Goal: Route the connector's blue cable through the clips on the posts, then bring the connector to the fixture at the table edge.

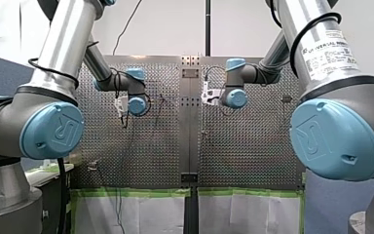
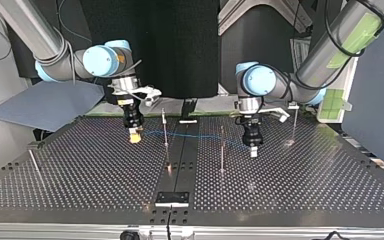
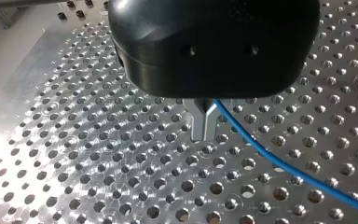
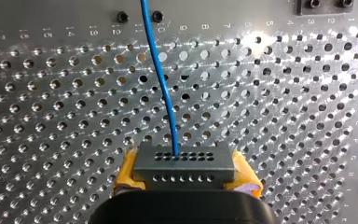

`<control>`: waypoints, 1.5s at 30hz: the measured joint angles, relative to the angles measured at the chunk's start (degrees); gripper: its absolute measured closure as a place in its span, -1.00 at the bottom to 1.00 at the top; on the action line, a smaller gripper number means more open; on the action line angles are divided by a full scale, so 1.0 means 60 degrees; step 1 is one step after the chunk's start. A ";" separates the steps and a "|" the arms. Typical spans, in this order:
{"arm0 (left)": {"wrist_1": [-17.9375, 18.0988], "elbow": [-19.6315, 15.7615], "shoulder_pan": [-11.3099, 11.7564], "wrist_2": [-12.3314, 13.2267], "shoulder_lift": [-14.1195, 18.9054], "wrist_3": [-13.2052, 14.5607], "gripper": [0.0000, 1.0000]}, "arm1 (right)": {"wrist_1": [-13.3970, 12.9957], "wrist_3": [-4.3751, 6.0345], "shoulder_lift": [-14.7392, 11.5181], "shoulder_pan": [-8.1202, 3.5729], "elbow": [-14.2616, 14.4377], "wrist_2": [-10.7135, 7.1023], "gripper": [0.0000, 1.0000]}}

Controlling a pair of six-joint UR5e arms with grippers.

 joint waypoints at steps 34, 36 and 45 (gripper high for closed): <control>-0.0283 0.0685 0.0130 0.0233 -0.0703 -0.0073 1.00 | 0.0796 0.0078 0.1452 -0.0092 -0.2365 -0.0984 1.00; -0.0276 0.0685 0.0131 0.0235 -0.0704 -0.0070 1.00 | 0.0825 0.0087 0.1458 -0.0095 -0.2406 -0.1004 1.00; -0.0258 0.0685 0.0131 0.0235 -0.0703 -0.0064 0.76 | 0.1051 0.0092 0.1479 -0.0033 -0.2431 -0.1013 1.00</control>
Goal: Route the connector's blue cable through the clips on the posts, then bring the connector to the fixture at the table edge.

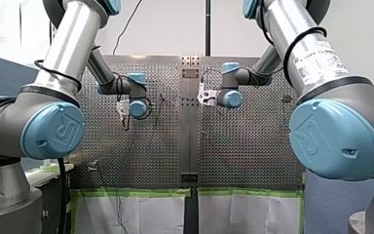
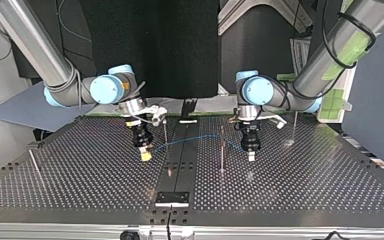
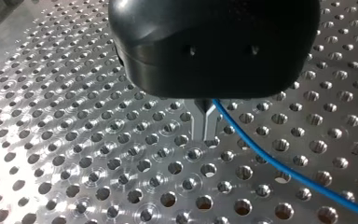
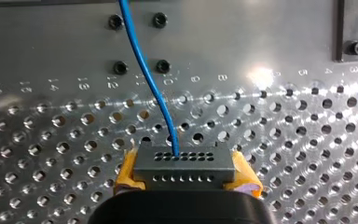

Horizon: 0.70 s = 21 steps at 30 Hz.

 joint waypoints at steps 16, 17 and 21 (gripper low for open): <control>-0.0136 0.0000 0.0006 -0.0150 0.0003 0.0405 -1.00 | 0.0309 -0.0008 0.0033 0.0092 0.0002 0.0030 1.00; -0.0181 0.0000 0.0005 -0.0184 0.0003 0.0417 -1.00 | 0.0321 -0.0010 0.0034 0.0094 0.0002 0.0034 1.00; -0.0417 0.0000 0.0008 -0.0269 0.0004 0.0401 -1.00 | 0.0349 -0.0022 0.0035 0.0100 0.0002 0.0041 1.00</control>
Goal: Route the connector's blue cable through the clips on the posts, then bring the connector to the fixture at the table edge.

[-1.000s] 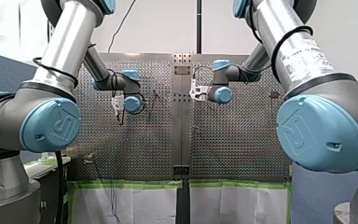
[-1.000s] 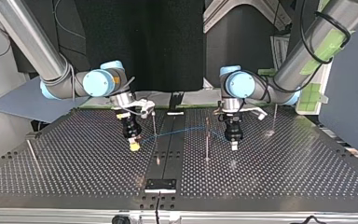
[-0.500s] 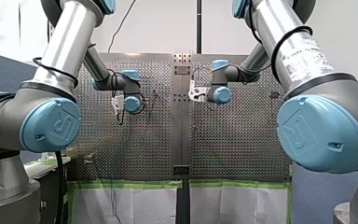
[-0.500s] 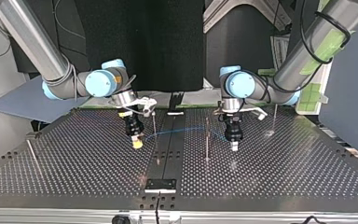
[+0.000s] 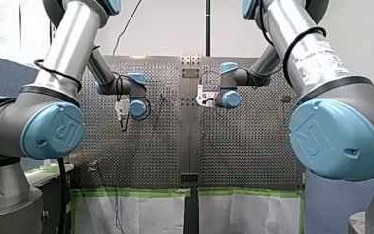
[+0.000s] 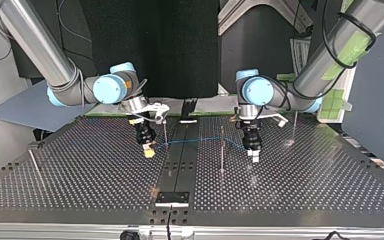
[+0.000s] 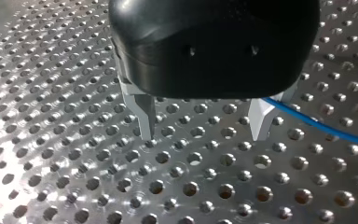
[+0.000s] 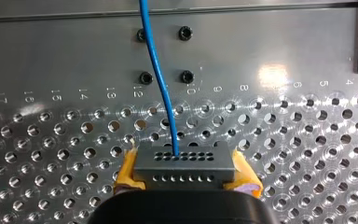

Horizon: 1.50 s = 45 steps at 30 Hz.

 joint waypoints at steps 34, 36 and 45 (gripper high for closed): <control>-0.0437 -0.1327 0.0022 0.1302 0.1404 -0.1297 -1.00 | 0.0135 -0.0049 0.0015 0.0013 -0.0002 0.0017 1.00; -0.0253 -0.1519 0.0001 0.1481 0.1596 -0.1444 -1.00 | 0.0127 -0.0049 0.0017 0.0013 -0.0001 0.0017 1.00; -0.0076 -0.2251 -0.0207 0.2000 0.2330 -0.1760 -1.00 | 0.0157 -0.0049 0.0015 0.0013 -0.0001 0.0017 1.00</control>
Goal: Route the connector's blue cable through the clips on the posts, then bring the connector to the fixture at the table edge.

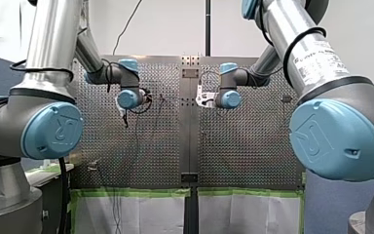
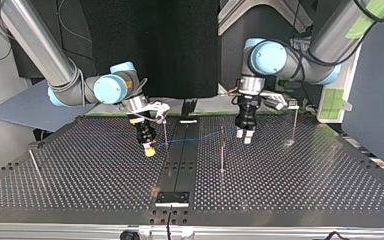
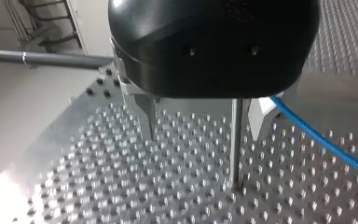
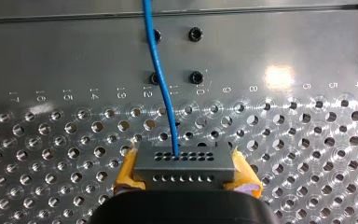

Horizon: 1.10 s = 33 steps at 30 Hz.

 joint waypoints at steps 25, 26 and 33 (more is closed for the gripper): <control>-0.0354 -0.0921 -0.0496 0.0513 0.0648 -0.0156 -1.00 | 0.0124 -0.0010 -0.0001 0.0006 0.0000 0.0000 1.00; -0.0331 -0.0917 -0.0498 0.0578 0.0649 -0.0166 -1.00 | 0.0128 -0.0011 -0.0001 0.0012 0.0001 0.0000 1.00; -0.0269 -0.0812 -0.0497 0.0778 0.0647 -0.0160 -1.00 | 0.0134 -0.0015 -0.0001 0.0027 0.0001 0.0000 1.00</control>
